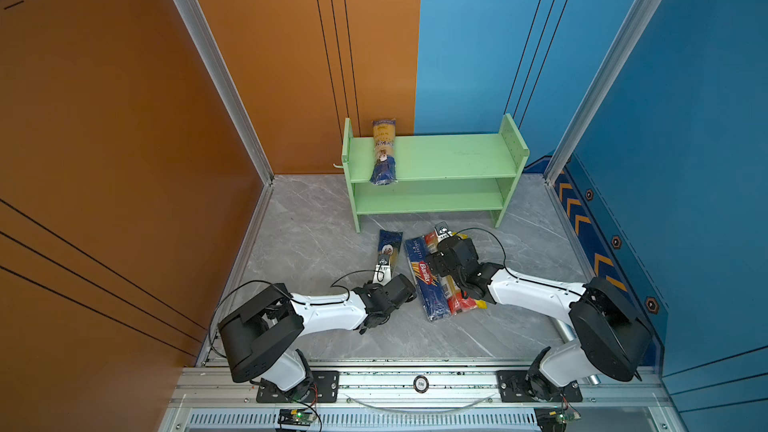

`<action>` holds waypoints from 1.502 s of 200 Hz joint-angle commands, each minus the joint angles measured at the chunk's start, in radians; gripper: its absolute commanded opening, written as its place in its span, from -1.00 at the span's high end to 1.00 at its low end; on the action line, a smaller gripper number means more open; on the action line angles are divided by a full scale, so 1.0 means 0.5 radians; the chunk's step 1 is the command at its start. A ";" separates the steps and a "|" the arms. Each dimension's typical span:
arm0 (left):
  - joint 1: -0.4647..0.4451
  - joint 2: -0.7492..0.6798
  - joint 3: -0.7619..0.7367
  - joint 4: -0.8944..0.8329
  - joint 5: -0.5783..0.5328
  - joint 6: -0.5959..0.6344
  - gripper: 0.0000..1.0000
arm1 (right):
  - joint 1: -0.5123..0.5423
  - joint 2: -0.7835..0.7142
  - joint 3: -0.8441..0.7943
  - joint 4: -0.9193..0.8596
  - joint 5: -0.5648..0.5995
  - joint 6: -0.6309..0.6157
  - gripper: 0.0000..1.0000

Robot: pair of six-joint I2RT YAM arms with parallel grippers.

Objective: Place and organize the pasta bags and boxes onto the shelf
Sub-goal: 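Close the left gripper on the Ankara bag's middle, then lift the Ankara bag upright with the left gripper, top end up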

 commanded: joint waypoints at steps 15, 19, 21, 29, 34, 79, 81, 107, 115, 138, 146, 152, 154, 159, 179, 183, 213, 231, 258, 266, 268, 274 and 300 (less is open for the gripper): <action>0.034 -0.221 -0.025 -0.045 0.109 0.063 1.00 | -0.014 -0.022 -0.017 -0.024 0.006 0.047 -1.00; 0.034 -0.241 -0.026 -0.049 0.115 0.071 1.00 | -0.012 -0.022 -0.014 -0.023 0.006 0.045 -1.00; 0.035 -0.252 -0.024 -0.051 0.118 0.077 1.00 | -0.014 -0.022 -0.014 -0.026 0.006 0.046 -1.00; 0.035 -0.291 -0.023 -0.059 0.135 0.100 1.00 | -0.012 -0.022 -0.013 -0.026 0.008 0.046 -1.00; 0.036 -0.314 -0.017 -0.071 0.140 0.110 1.00 | -0.013 -0.021 -0.012 -0.026 0.010 0.044 -1.00; 0.038 -0.509 0.025 -0.186 0.179 0.150 1.00 | -0.021 -0.021 -0.010 -0.031 0.015 0.029 -1.00; 0.039 -0.517 0.028 -0.186 0.182 0.150 1.00 | -0.019 -0.022 -0.008 -0.035 0.015 0.028 -1.00; 0.040 -0.648 0.040 -0.273 0.244 0.152 1.00 | -0.029 -0.034 -0.013 -0.048 0.016 -0.002 -1.00; 0.038 -0.690 0.048 -0.281 0.261 0.152 1.00 | -0.035 -0.040 -0.013 -0.055 0.018 -0.013 -1.00; 0.039 -0.789 0.082 -0.353 0.289 0.152 1.00 | -0.060 -0.064 -0.017 -0.064 0.012 -0.032 -1.00; 0.039 -0.814 0.096 -0.385 0.297 0.158 1.00 | -0.069 -0.074 -0.017 -0.067 0.005 -0.037 -1.00; 0.038 -0.831 0.111 -0.409 0.303 0.159 1.00 | -0.070 -0.080 -0.018 -0.070 0.001 -0.039 -1.00; 0.040 -0.836 0.116 -0.414 0.307 0.159 1.00 | -0.070 -0.084 -0.017 -0.072 -0.002 -0.039 -1.00; 0.039 -0.851 0.124 -0.429 0.316 0.160 1.00 | -0.069 -0.089 -0.017 -0.073 -0.006 -0.043 -1.00; 0.043 -0.902 0.145 -0.442 0.377 0.163 1.00 | -0.116 -0.105 -0.019 -0.091 -0.019 -0.052 -1.00; 0.045 -0.913 0.148 -0.439 0.392 0.165 1.00 | -0.133 -0.113 -0.019 -0.094 -0.018 -0.052 -1.00; 0.056 -0.986 0.185 -0.436 0.487 0.169 1.00 | -0.165 -0.158 -0.051 -0.102 -0.029 -0.052 -1.00; 0.057 -1.020 0.214 -0.461 0.516 0.178 1.00 | -0.186 -0.195 -0.076 -0.101 -0.041 -0.050 -1.00; 0.059 -1.059 0.260 -0.490 0.566 0.182 1.00 | -0.225 -0.243 -0.114 -0.101 -0.055 -0.040 -1.00; 0.063 -1.068 0.269 -0.489 0.583 0.183 1.00 | -0.235 -0.254 -0.123 -0.101 -0.065 -0.033 -1.00; 0.064 -1.070 0.269 -0.487 0.588 0.184 1.00 | -0.238 -0.255 -0.126 -0.102 -0.067 -0.031 -1.00; 0.067 -1.077 0.275 -0.479 0.605 0.182 1.00 | -0.245 -0.261 -0.132 -0.103 -0.075 -0.027 -1.00; 0.076 -1.129 0.281 -0.394 0.689 0.177 1.00 | -0.263 -0.283 -0.148 -0.104 -0.090 -0.019 -1.00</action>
